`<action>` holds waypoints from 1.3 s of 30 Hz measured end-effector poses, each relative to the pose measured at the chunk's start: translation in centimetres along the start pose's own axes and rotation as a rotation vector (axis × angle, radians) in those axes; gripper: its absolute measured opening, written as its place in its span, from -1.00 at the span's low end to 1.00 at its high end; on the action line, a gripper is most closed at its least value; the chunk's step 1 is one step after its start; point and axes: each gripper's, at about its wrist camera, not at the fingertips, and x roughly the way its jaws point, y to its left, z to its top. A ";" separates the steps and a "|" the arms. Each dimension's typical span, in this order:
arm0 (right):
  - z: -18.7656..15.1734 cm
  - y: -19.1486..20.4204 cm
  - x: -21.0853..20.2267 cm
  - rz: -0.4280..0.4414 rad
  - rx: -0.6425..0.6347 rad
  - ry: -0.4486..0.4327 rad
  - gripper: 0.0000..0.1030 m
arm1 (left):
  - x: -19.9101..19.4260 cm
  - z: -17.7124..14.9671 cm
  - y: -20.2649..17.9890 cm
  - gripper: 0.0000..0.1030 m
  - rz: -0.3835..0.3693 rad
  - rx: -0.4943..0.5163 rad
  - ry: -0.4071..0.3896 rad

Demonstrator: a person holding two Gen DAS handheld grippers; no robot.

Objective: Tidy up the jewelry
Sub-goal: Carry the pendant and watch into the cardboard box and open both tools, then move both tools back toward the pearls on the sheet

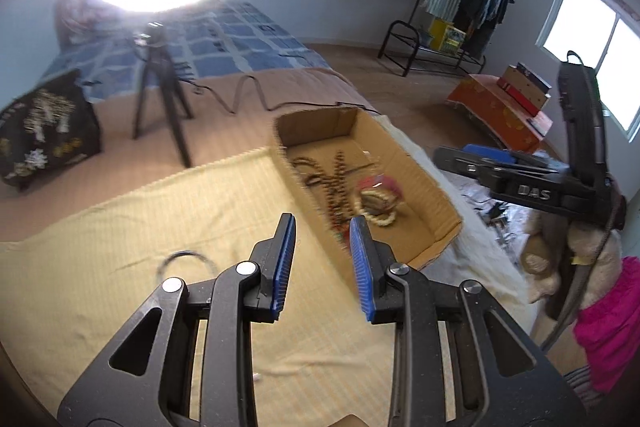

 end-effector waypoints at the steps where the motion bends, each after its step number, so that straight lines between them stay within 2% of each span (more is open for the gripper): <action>1: -0.1 0.5 -0.4 0.006 -0.011 -0.005 0.51 | -0.5 -0.3 0.4 -0.46 0.016 0.005 -0.004; 3: -0.5 1.9 -1.1 0.023 -0.039 -0.014 0.53 | -1.8 -0.9 1.4 -0.30 0.047 0.016 -0.010; 4: -0.7 2.7 -1.5 0.031 -0.053 -0.018 0.53 | -2.6 -1.3 2.0 -0.15 0.063 0.022 -0.019; 5: -1.0 3.2 -1.7 0.037 -0.061 -0.021 0.53 | -3.3 -1.7 2.5 -0.12 0.082 0.028 -0.028; 9: -1.9 6.0 -2.1 0.078 -0.104 -0.021 0.54 | -5.4 -3.5 5.1 -0.12 0.139 0.031 -0.022; 18: -4.9 12.4 -0.8 0.165 -0.221 0.041 0.54 | -7.9 -8.1 9.2 -0.12 0.205 -0.015 0.031; 25: -8.6 15.2 1.8 0.198 -0.288 0.137 0.53 | -7.7 -12.4 10.1 -0.12 0.206 -0.025 0.109; 31: -11.6 16.6 4.5 0.216 -0.349 0.232 0.52 | -5.8 -16.2 9.9 -0.12 0.187 -0.021 0.220; 33: -12.3 17.0 5.2 0.226 -0.368 0.261 0.49 | -4.9 -17.3 9.9 -0.12 0.187 -0.017 0.262; 39: -13.8 18.4 7.2 0.252 -0.409 0.326 0.33 | -3.6 -18.8 9.9 -0.12 0.186 -0.012 0.309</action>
